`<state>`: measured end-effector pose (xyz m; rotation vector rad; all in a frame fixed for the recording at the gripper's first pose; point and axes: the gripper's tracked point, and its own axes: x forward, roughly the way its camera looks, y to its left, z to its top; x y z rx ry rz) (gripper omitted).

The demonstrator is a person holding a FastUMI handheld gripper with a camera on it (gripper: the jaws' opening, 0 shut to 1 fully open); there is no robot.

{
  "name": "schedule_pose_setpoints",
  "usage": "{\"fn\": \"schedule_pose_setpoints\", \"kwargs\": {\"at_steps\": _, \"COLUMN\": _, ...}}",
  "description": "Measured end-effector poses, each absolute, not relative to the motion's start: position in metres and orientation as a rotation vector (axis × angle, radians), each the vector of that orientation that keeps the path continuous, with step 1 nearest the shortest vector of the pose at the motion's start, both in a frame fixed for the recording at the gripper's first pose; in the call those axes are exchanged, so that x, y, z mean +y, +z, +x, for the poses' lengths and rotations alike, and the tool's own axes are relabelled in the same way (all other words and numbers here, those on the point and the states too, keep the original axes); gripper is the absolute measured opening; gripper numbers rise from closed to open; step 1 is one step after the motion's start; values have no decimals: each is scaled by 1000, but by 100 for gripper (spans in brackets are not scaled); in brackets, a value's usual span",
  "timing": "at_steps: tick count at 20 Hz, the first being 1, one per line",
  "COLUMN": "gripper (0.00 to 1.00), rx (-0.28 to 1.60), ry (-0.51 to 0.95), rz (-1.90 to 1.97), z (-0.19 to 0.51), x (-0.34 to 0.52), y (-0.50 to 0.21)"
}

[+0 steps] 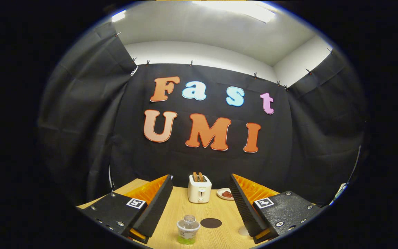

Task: Take the bottle from table, then pour the juice into the cup, finally place the bottle on the coaster

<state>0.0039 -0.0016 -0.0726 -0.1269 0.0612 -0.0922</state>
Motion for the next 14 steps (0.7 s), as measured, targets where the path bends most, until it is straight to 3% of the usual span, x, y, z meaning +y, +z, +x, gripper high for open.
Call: {"fn": "schedule_pose_setpoints", "kwargs": {"at_steps": 14, "gripper": 98, "rx": 187, "ry": -64, "rz": 30, "z": 13, "x": 7, "y": -223}}
